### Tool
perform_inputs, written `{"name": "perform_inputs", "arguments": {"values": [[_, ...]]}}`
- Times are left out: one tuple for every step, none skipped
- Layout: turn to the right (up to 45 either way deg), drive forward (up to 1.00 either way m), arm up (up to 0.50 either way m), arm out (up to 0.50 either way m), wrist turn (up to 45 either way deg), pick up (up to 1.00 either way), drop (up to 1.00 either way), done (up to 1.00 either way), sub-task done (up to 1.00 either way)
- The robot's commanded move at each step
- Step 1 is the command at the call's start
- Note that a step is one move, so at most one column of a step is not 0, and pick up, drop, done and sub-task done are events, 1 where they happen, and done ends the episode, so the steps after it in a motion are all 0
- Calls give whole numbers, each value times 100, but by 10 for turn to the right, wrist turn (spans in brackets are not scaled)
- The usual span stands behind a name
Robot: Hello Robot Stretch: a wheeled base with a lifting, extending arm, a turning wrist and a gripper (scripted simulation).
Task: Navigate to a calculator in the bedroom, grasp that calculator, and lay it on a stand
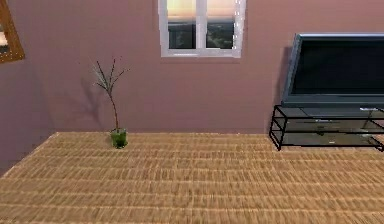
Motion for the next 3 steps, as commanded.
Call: {"name": "perform_inputs", "arguments": {"values": [[0, 65, 0, 0, 0, 0, 0, 0, 0], [450, 0, 0, 0, 0, 0, 0, 0, 0], [60, 0, 0, 0, 0, 0, 0, 0, 0]]}}
